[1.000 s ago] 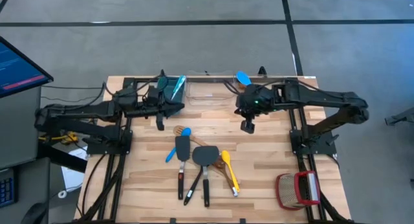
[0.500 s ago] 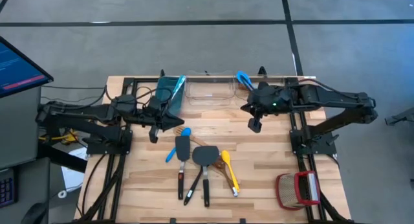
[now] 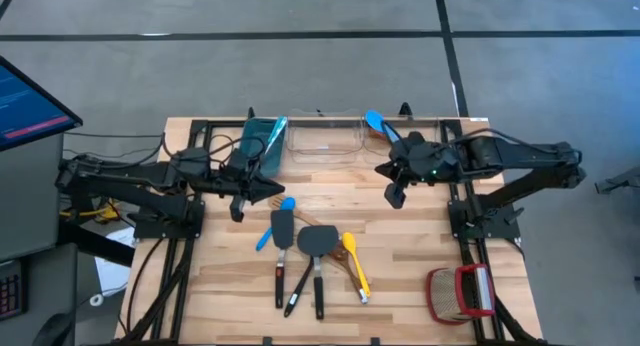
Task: Pick & Place Kitchen Items
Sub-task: Put the black spatula into the left transparent bin
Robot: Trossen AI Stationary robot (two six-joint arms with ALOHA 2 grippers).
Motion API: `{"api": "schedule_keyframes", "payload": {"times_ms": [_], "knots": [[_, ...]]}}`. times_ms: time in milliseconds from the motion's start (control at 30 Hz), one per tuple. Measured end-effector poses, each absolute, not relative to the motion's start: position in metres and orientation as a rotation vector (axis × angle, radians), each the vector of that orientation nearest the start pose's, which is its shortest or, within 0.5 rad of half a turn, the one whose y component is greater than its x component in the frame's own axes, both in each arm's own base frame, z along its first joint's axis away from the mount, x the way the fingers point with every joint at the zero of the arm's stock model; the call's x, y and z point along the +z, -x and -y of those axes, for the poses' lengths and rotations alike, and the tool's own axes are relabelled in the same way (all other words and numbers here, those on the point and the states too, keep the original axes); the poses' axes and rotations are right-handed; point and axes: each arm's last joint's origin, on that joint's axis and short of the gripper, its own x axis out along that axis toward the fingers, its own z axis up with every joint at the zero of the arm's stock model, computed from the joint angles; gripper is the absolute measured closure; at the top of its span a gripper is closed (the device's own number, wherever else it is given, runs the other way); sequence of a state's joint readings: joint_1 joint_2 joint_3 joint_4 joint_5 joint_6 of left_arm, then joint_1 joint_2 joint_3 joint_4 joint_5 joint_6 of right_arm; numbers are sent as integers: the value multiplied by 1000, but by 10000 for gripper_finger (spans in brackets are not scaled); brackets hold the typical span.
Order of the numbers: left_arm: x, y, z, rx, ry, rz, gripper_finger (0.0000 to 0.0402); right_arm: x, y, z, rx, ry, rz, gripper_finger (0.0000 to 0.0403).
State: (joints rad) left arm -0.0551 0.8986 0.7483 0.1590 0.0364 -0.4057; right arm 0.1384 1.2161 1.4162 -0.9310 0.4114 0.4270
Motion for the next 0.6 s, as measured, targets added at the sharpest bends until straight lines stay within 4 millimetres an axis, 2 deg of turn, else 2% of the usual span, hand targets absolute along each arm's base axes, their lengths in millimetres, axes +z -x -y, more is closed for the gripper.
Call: {"api": "schedule_keyframes", "payload": {"times_ms": [367, 600], "knots": [[343, -203, 10, -31, 406, 106, 400, 400, -226, -47, -308, -238, -575, 402], [345, -203, 10, -36, 433, 120, 400, 404, -221, -72, -209, -138, -538, 402]]}}
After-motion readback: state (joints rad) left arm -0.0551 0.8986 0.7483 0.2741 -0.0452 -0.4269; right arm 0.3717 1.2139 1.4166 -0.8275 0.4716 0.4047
